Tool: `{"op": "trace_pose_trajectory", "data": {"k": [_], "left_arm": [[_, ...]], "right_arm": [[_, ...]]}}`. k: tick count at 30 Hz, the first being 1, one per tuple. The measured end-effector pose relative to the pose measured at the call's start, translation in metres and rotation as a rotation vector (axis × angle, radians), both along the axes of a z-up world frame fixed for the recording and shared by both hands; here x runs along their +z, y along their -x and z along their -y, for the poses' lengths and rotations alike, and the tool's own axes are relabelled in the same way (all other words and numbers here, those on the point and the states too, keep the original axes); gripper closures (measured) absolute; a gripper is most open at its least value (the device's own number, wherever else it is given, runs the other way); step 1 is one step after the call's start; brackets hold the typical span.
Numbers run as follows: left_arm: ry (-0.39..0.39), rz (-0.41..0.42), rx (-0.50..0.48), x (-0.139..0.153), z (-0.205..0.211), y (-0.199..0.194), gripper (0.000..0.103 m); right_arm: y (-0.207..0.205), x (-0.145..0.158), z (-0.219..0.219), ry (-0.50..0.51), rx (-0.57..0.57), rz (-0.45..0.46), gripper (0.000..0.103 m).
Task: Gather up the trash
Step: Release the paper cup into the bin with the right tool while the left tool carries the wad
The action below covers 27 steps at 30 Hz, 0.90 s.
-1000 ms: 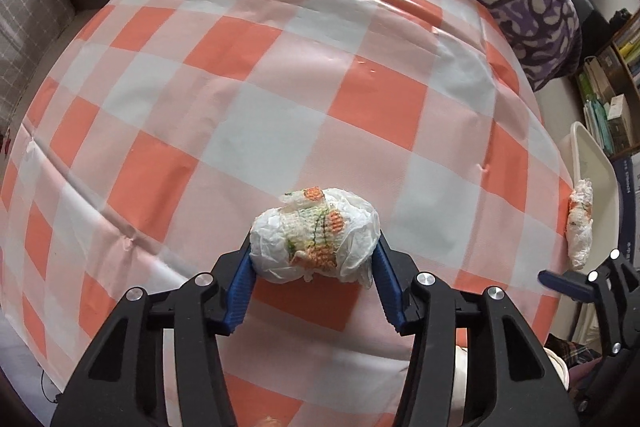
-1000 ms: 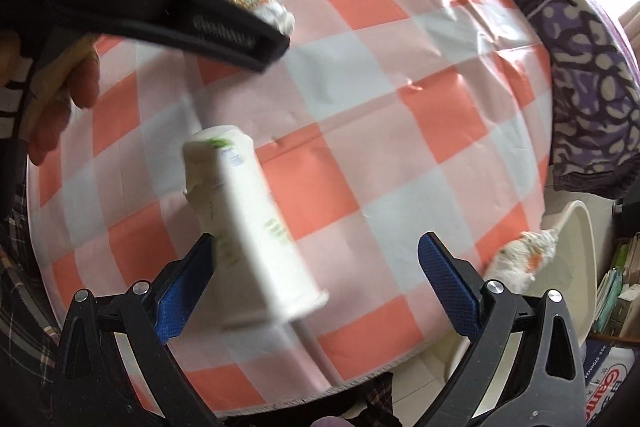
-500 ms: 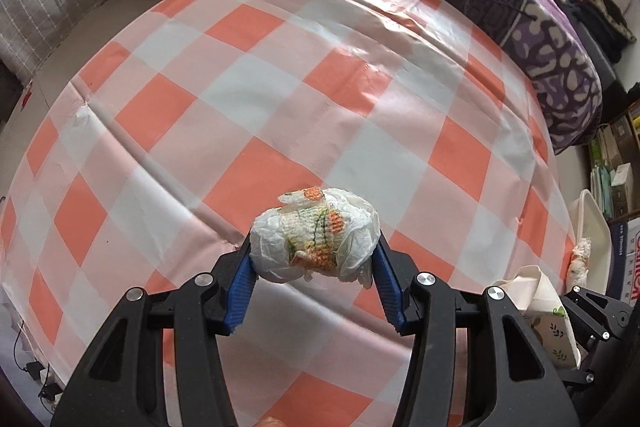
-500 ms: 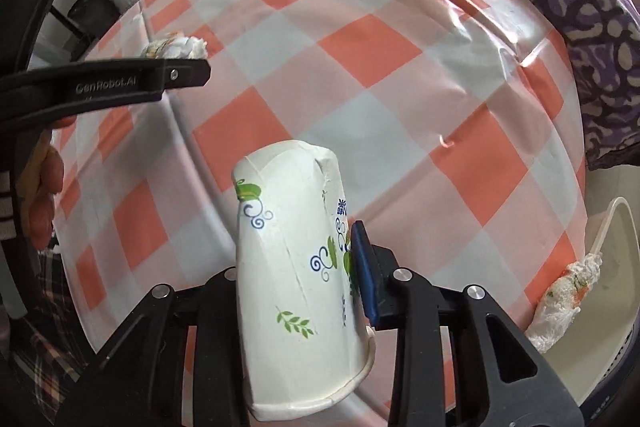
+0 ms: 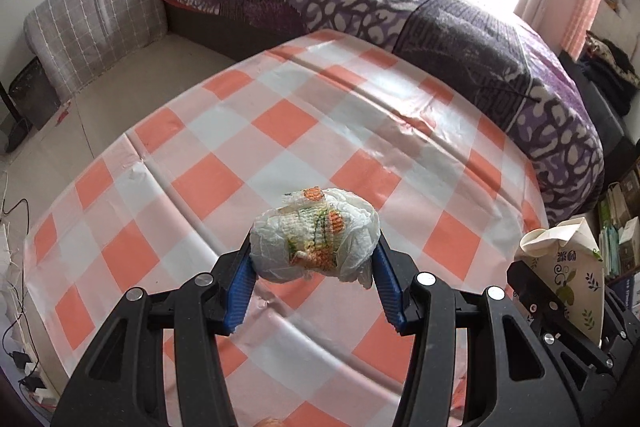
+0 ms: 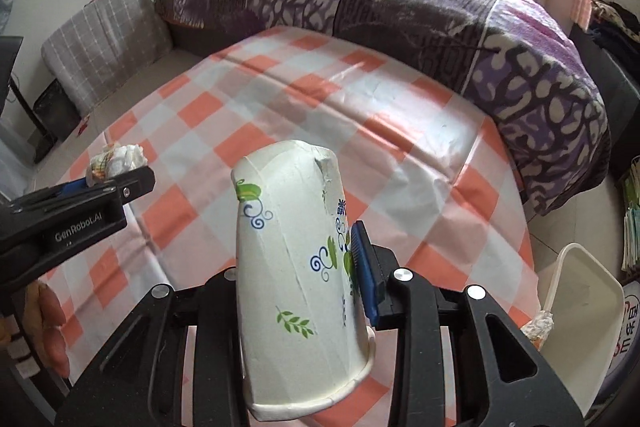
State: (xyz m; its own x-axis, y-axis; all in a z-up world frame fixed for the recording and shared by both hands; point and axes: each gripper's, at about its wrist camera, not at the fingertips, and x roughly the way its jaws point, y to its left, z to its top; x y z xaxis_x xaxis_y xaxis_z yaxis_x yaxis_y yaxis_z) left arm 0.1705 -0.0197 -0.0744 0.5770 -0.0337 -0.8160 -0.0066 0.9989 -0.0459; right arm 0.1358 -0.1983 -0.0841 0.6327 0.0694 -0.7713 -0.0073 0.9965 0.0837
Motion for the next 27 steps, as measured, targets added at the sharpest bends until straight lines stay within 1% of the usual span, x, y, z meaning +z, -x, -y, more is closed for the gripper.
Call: {"op": "trace_pose_trajectory", "data": {"k": [4, 8, 18, 27], "left_arm": [[-0.034, 0.078, 0.009, 0.014, 0.011, 0.007, 0.051], [-0.049, 0.113, 0.005, 0.021, 0.022, 0.013, 0.051], [-0.054, 0.143, -0.021, 0.027, 0.047, 0.022, 0.051], [-0.032, 0.137, -0.065, 0.029, 0.073, 0.027, 0.051]], "right_arm": [[0.002, 0.012, 0.007, 0.001, -0.055, 0.057, 0.071], [0.005, 0.019, 0.016, 0.006, -0.094, 0.084, 0.071], [0.015, 0.028, 0.041, 0.0, -0.152, 0.087, 0.071], [0.026, 0.032, 0.074, -0.016, -0.221, 0.081, 0.07]]}}
